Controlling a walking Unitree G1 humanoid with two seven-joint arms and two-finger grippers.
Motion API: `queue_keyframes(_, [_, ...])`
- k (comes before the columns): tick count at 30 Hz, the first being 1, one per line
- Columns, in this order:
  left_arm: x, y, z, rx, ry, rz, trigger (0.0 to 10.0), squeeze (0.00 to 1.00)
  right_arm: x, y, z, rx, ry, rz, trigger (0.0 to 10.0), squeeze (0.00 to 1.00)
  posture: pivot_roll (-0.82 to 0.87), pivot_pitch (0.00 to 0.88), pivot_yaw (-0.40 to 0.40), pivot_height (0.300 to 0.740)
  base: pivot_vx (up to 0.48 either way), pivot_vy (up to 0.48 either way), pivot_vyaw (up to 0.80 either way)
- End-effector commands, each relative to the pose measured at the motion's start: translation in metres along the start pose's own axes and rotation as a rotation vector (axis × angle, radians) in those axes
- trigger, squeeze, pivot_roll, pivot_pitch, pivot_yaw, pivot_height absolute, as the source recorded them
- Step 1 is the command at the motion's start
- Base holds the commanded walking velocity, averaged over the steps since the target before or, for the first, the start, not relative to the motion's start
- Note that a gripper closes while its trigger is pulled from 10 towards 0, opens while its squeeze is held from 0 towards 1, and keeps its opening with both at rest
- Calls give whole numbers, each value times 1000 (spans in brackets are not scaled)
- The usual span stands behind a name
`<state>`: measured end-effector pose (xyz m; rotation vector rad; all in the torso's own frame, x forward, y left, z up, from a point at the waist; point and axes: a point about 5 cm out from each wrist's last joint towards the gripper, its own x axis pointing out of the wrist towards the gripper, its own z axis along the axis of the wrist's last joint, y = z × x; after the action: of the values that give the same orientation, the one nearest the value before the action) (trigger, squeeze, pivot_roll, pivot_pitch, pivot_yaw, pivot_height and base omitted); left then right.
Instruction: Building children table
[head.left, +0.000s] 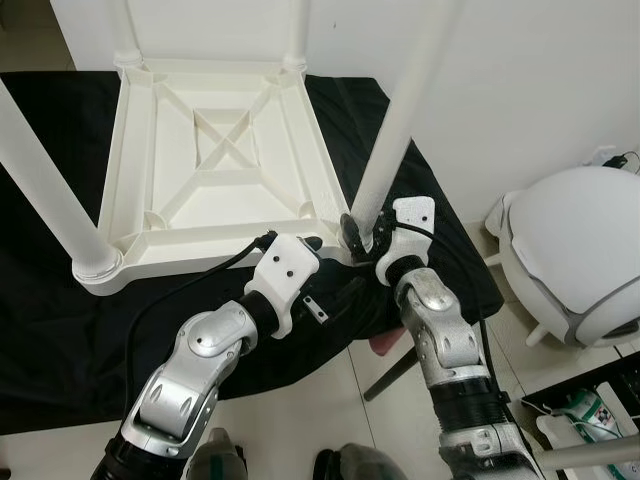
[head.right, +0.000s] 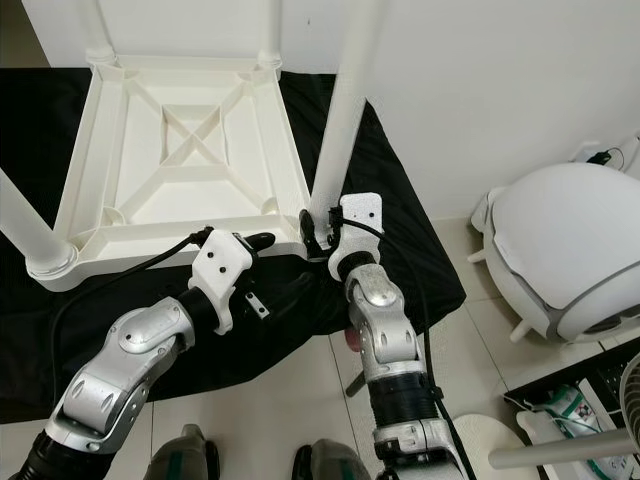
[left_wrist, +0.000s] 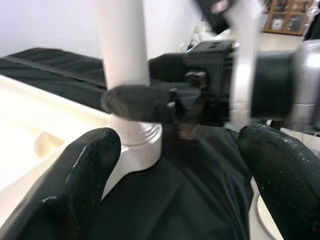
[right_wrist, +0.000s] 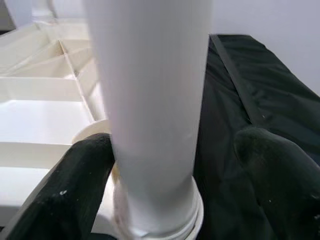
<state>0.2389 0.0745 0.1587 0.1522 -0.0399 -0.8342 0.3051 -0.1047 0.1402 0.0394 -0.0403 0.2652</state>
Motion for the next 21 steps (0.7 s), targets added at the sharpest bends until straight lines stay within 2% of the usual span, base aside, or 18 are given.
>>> queue_keyframes(1, [-1, 8, -2, 7, 13, 73, 10000, 0, -6, -6, 1, -7, -18, -6, 10000, 0, 49, 9, -72, 740, 0, 0, 0])
queue_keyframes(4, [-1, 16, -4, 24, 26, 122, 10000, 0, -11, -10, 0, -10, -22, -25, 10000, 0, 48, 13, -69, 740, 0, 0, 0])
queue_keyframes(6, [-2, 31, -8, 39, 56, 218, 10000, 0, -23, -17, -2, -19, -25, -43, 10000, 0, 41, 18, -62, 740, 0, 0, 0])
queue_keyframes(15, [-3, 39, -9, 31, 61, 273, 10000, 0, -31, -20, -2, -35, -25, -35, 10000, 0, 32, 24, -57, 740, 0, 0, 0])
queue_keyframes(17, [-3, 45, -10, 38, 71, 315, 10000, 0, -34, -20, -2, -40, -25, -28, 10000, 0, 28, 25, -56, 740, 0, 0, 0])
queue_keyframes(20, [-4, 75, -7, 37, 72, 540, 10000, 0, -43, -15, 2, -19, -54, 41, 10000, 0, 23, 27, -53, 740, 0, 0, 0])
queue_keyframes(21, [-4, 75, -7, 37, 72, 540, 10000, 0, -43, -15, 2, -19, -54, 41, 10000, 0, 23, 27, -53, 740, 0, 0, 0])
